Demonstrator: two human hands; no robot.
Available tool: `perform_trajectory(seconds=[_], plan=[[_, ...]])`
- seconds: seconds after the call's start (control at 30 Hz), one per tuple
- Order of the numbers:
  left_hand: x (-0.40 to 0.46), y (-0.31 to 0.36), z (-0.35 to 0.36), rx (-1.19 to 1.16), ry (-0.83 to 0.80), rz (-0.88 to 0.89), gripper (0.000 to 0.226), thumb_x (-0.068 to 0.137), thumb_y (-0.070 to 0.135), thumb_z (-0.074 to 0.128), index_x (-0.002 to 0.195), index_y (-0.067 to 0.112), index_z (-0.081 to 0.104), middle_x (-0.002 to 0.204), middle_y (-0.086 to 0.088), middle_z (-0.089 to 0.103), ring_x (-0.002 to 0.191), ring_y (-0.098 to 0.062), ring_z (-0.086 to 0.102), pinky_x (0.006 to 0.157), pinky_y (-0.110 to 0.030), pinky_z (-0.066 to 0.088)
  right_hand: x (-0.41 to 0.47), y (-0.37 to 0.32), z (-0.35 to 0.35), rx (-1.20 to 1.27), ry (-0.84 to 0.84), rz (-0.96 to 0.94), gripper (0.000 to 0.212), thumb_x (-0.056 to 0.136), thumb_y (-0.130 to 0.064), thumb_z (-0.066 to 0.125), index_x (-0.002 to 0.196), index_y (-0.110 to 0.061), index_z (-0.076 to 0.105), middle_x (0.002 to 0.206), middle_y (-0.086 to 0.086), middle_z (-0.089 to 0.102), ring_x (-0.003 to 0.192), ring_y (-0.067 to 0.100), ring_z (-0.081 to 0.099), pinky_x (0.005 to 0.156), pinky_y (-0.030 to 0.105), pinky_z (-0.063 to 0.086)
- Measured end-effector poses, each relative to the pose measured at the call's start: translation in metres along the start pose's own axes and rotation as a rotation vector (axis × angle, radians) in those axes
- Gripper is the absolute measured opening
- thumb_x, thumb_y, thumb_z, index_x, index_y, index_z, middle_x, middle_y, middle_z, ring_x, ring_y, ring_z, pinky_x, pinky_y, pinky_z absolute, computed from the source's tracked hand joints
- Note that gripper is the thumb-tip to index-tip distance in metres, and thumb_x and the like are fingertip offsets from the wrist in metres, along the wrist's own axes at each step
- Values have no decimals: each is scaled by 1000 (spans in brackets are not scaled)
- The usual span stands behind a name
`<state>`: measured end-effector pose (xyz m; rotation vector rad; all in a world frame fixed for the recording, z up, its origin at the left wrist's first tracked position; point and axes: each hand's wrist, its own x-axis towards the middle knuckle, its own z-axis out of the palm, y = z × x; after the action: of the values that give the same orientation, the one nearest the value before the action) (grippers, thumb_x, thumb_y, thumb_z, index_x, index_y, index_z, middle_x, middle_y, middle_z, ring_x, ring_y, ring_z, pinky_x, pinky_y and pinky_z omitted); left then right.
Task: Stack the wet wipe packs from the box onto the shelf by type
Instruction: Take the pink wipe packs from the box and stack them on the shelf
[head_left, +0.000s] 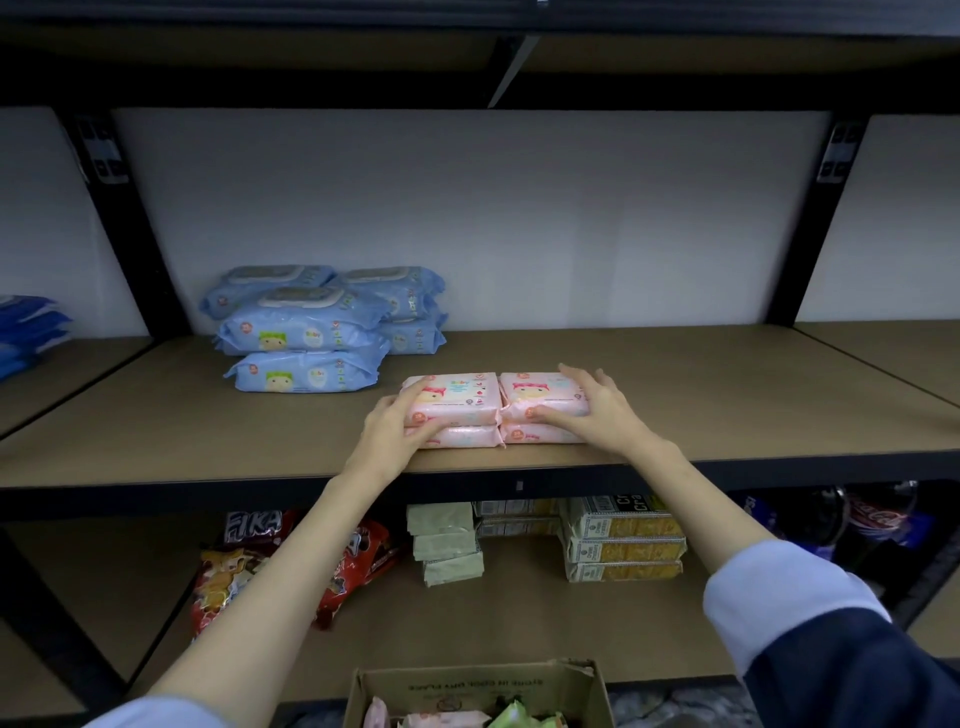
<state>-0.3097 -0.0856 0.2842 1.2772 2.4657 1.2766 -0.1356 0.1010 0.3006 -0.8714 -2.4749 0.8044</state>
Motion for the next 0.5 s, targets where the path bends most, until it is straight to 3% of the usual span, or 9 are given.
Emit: perform_trajectory(seconds=[0.17, 0.37, 0.5], plan=[[-2, 0, 2, 12, 27, -6, 56, 88, 32, 59, 140, 31, 37, 125, -13, 47, 117, -25, 47, 102, -32, 37, 1, -3, 5, -26, 10, -2, 76, 78, -54, 64, 142, -24, 36, 142, 12, 38, 134, 26, 32, 108, 37, 29], [0, -1, 1, 36, 11, -9, 57, 88, 34, 60, 140, 32, 38, 129, -13, 45, 120, -26, 45, 104, -34, 36, 3, -4, 2, -98, -21, 28, 78, 77, -62, 60, 143, -30, 33, 147, 12, 31, 134, 29, 33, 108, 42, 32], [-6, 2, -5, 148, 3, 5, 60, 87, 38, 60, 141, 32, 35, 140, -13, 35, 125, -32, 43, 108, -40, 33, -8, -8, 3, -263, 57, 28, 81, 78, -69, 51, 145, -32, 26, 154, 15, 17, 139, 38, 23, 110, 52, 23]])
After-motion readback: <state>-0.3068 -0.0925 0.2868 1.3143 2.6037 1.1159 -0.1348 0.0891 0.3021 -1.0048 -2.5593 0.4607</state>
